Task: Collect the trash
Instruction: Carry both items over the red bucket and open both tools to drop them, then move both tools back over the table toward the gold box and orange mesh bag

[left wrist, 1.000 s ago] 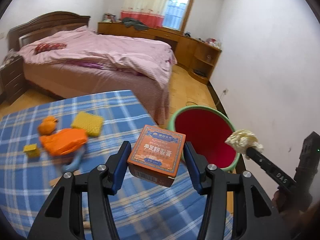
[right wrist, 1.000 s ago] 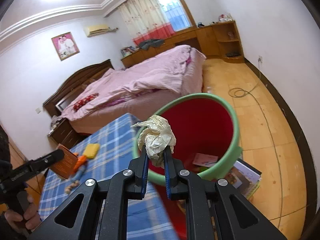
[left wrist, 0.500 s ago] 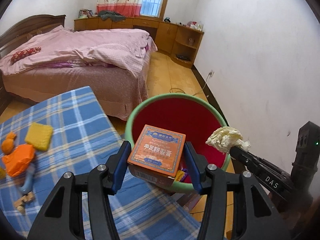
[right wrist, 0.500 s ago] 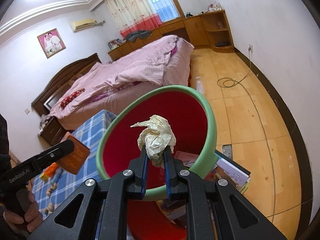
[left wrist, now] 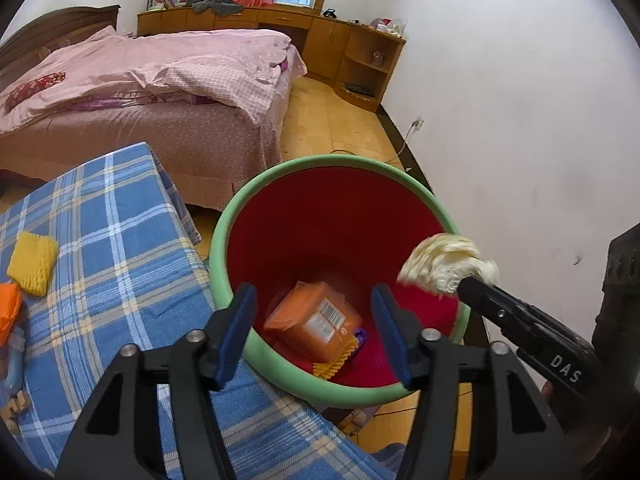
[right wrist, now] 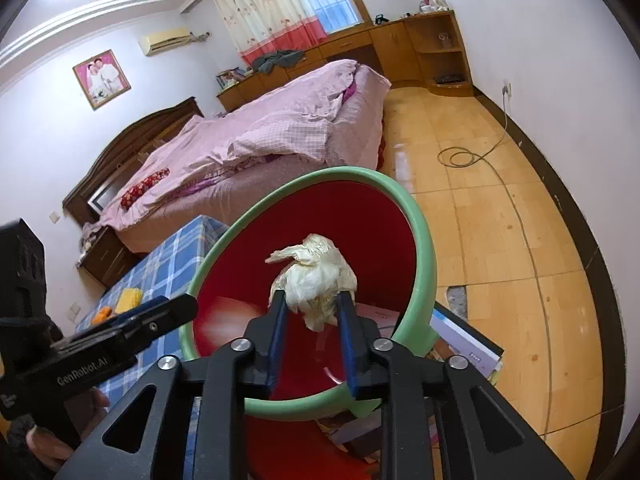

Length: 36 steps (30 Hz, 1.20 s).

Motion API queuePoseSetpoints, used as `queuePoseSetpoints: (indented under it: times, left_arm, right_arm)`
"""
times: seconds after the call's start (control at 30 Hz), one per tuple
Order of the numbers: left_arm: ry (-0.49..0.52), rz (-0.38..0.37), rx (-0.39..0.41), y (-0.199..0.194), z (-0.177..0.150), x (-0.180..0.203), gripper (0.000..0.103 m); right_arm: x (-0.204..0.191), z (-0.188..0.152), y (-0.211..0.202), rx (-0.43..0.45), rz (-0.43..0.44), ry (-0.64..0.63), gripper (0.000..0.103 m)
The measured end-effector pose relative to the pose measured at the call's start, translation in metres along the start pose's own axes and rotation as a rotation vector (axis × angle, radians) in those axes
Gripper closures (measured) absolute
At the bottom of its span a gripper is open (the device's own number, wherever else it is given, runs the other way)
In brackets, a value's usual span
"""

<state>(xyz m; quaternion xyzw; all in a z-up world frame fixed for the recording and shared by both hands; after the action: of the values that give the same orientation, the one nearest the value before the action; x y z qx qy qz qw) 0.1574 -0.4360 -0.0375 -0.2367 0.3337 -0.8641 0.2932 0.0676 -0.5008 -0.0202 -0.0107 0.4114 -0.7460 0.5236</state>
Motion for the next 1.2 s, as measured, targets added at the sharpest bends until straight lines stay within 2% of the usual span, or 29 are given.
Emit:
queuePoseSetpoints:
  times: [0.27, 0.37, 0.57, 0.73, 0.83, 1.2]
  left_arm:
    - [-0.024, 0.011, 0.018, -0.021, 0.001, -0.011, 0.042]
    - [-0.044, 0.017, 0.028, -0.034, 0.000, -0.020, 0.042]
    - [-0.076, 0.041, 0.048, -0.061, -0.007, -0.038, 0.042]
    - [-0.100, 0.077, 0.073, -0.087, -0.015, -0.060, 0.042]
    - [-0.118, 0.107, 0.090, -0.104, -0.020, -0.079, 0.042]
    - [-0.195, 0.236, 0.116, -0.149, -0.053, -0.157, 0.042]
  right_arm:
    - [-0.008, 0.000, -0.012, 0.022, 0.022, 0.005, 0.074]
    - [-0.015, -0.004, -0.019, 0.027, 0.028, 0.000, 0.063]
    - [-0.030, -0.008, -0.030, 0.037, 0.045, 0.008, 0.051]
    - [-0.049, -0.014, -0.037, 0.039, 0.066, -0.003, 0.048]
    - [-0.061, -0.018, -0.040, 0.043, 0.074, -0.018, 0.037]
    - [-0.104, -0.047, -0.035, 0.021, 0.102, -0.050, 0.036]
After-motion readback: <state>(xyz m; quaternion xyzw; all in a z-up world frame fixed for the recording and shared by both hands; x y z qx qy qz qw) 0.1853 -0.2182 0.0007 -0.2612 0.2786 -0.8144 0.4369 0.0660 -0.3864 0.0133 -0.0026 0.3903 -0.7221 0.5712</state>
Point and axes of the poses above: each gripper's, at about its wrist camera, not at the fingertips, and y roughly the way its jaws point, x to its right, z to its top, the point moved 10 cm from there along y, roughly the way its jaws point, and after that the axes turned 3 degrees about y, right-handed, at the moved point
